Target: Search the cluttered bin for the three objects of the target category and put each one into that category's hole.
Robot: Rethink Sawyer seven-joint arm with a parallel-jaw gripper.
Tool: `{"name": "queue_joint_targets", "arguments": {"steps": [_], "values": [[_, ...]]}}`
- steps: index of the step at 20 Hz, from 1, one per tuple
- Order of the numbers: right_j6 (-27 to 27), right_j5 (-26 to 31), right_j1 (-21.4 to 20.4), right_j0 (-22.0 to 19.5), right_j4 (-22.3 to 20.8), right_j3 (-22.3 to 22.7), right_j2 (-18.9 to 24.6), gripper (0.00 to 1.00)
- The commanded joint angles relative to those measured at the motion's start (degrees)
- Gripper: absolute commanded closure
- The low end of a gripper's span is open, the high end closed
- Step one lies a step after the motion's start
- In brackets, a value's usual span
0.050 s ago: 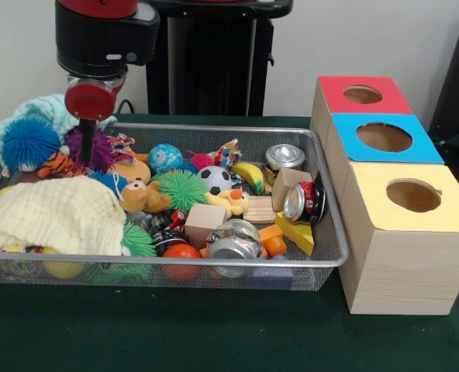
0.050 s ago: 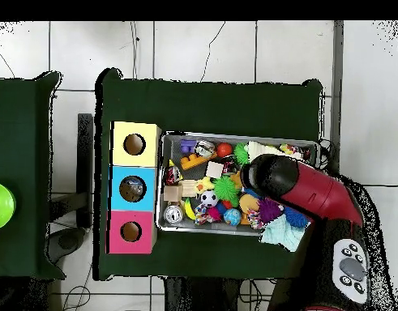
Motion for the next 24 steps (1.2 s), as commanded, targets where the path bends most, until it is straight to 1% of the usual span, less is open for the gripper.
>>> {"name": "queue_joint_targets", "arguments": {"steps": [1,3,5,6,7,9,14,18,19,21,24], "values": [[5.47,0.31,2.91,-1.97,2.5,0.12,2.8,0.0],[2.77,-1.39,2.71,-3.42,2.5,0.85,4.54,0.0],[2.78,-1.36,3.28,-3.72,2.83,0.26,4.73,0.0],[3.8,-1.2,3.5,-3.45,3.29,0.11,4.53,0.0],[6.49,-1.1,3.73,-2.59,4.42,0.11,3.8,0.0],[9.48,-0.55,4.05,-1.91,6.1,0.06,3.18,0.0],[8.63,2.63,4.93,-3.84,8.58,-1.34,3.04,0.0],[12.31,3.91,6.69,-3.53,11.52,-2.8,1.29,0.0],[13.72,4.29,6.93,-3.35,12.75,-2.66,0.98,0.0],[14.6,4.56,6.94,-3.44,14.64,-2.0,0.92,0.0],[14.67,4.64,6.61,-3.85,16.97,-0.86,1.06,0.0]]}}
